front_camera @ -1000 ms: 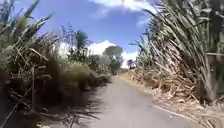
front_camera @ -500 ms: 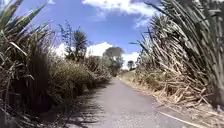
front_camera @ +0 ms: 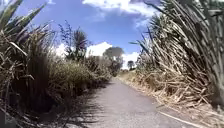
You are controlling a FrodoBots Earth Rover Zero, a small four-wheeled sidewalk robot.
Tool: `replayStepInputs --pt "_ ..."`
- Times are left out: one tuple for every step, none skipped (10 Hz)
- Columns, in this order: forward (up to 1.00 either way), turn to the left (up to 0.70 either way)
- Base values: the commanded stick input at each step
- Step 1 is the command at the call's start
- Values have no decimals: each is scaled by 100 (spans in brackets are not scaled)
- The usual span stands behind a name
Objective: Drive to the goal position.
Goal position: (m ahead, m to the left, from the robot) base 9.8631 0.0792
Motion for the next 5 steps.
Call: replayStepInputs --pt "70 0" --pt "70 0" --pt "70 0" --pt "70 0" --pt "70 0"
